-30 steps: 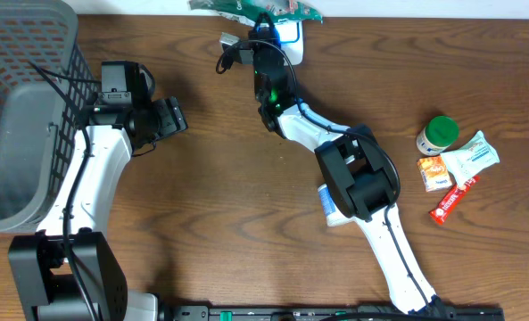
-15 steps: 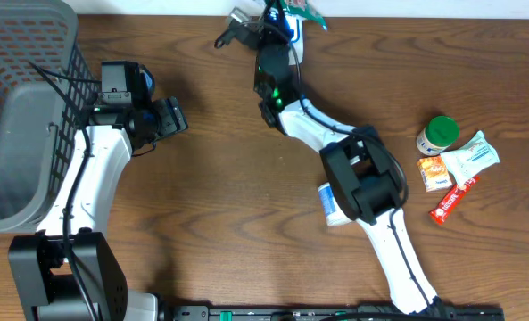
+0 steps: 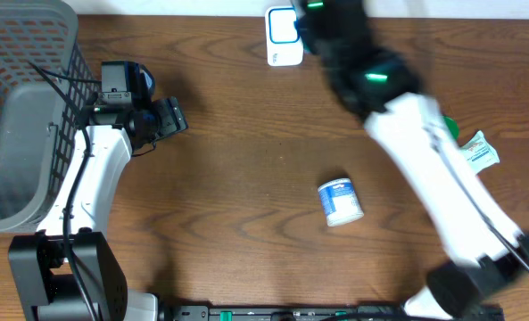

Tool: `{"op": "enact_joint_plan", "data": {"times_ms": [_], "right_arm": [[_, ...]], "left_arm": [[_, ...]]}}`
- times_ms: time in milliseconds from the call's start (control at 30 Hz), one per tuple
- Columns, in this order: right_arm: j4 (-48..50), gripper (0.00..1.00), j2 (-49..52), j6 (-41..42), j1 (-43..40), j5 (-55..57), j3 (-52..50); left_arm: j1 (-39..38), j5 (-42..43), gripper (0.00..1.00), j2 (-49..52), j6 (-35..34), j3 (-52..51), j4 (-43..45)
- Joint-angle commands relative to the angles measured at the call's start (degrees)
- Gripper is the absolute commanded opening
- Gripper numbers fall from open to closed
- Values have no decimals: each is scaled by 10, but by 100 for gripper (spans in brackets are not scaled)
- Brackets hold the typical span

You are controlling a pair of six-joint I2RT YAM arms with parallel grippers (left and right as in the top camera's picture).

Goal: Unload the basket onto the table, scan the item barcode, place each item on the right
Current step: 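Carry the gloves pack to the far right and release it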

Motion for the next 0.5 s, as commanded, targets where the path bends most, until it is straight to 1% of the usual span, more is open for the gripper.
{"op": "enact_joint_plan", "data": {"times_ms": [0, 100, 267, 367, 467], "right_arm": [[-88, 1, -51, 155, -69, -148, 1], [-191, 1, -87, 188, -147, -202, 1], [-333, 1, -96, 219, -290, -206, -3], [-368, 1, -87, 218, -366, -182, -26], [-362, 1, -76, 218, -427, -145, -76]], "left_arm": [[2, 1, 82, -2, 1, 10, 0], [2, 1, 82, -2, 1, 10, 0], [2, 1, 82, -2, 1, 10, 0], [2, 1, 82, -2, 1, 10, 0], [2, 1, 82, -2, 1, 10, 0]]}}
